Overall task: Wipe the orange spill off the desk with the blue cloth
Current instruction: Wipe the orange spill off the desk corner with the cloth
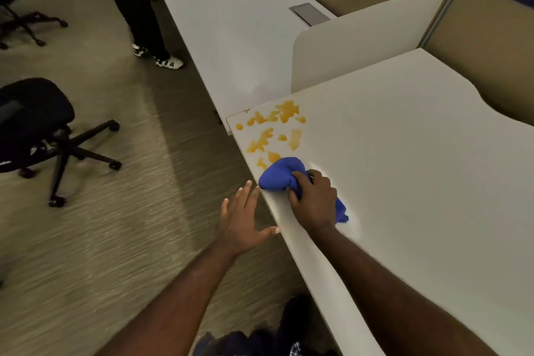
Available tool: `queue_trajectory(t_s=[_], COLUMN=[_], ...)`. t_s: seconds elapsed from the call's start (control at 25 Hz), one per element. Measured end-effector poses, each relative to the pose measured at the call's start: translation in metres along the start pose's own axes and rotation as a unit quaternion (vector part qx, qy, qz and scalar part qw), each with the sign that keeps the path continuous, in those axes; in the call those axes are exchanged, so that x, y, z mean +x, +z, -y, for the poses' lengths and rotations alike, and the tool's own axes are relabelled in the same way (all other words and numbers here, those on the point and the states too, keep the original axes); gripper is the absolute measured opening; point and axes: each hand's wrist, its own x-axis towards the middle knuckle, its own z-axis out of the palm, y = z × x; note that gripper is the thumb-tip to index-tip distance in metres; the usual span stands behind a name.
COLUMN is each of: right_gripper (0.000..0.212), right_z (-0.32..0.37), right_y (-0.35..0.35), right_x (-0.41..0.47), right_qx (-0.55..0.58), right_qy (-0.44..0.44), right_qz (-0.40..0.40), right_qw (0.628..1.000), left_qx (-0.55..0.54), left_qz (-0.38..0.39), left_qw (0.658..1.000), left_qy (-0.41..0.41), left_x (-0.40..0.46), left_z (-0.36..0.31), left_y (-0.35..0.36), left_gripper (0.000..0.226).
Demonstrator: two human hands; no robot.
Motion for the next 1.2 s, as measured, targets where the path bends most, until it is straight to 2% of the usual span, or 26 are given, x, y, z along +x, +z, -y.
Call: queue_trajectory(t_s=[0.12,0.2,0.28,0.36,0.44,0.52,0.76,0.96,1.08,1.2], right_gripper=[0.036,0.047,0.056,0.057,0.057,0.056,0.056,0.058,0.056,0.056], right_z=[-0.003,-0.003,-0.001,0.002,-0.003,-0.015,-0.024,-0.033,-0.05,-0.038], right_y=[0.005,0.006,0.011,0.017,0.025,0.028,0.031,0.03,0.023,0.025], right_x=[-0.002,0.003,0.016,0.028,0.03,0.026,0.057,0.033,0.037,0.058], right_qx=[-0.048,-0.052,-0.036,-0.048,-0.071,-0.097,-0.12,-0.13,-0.11,-0.105], right_qy=[0.006,-0.071,-0.156,-0.188,-0.182,-0.162,-0.012,-0.066,-0.024,0.011], right_qz=[0.014,0.004,0.063,0.15,0.188,0.181,0.148,0.153,0.151,0.14], right_qw=[0.999,0.996,0.985,0.969,0.963,0.965,0.982,0.977,0.982,0.985], left_qx=[-0.019,-0.028,-0.041,-0.048,-0.058,-0.07,-0.075,-0.074,-0.068,-0.068], left_qz=[0.01,0.017,0.023,0.026,0.031,0.022,0.008,0.015,0.026,0.033], left_qw=[1.0,0.999,0.999,0.998,0.998,0.997,0.997,0.996,0.997,0.997], left_qy=[-0.017,-0.023,-0.019,-0.012,-0.004,0.004,0.026,0.04,0.035,0.023], left_x=[0.0,0.002,0.003,0.005,0.006,0.008,0.016,0.015,0.015,0.017], left_z=[0.0,0.001,0.003,0.006,0.01,0.012,0.017,0.014,0.012,0.011], left_y=[0.007,0.012,0.017,0.02,0.02,0.019,0.018,0.024,0.025,0.021], left_gripper=[0.116,0.118,0.119,0.121,0.122,0.124,0.125,0.122,0.12,0.122])
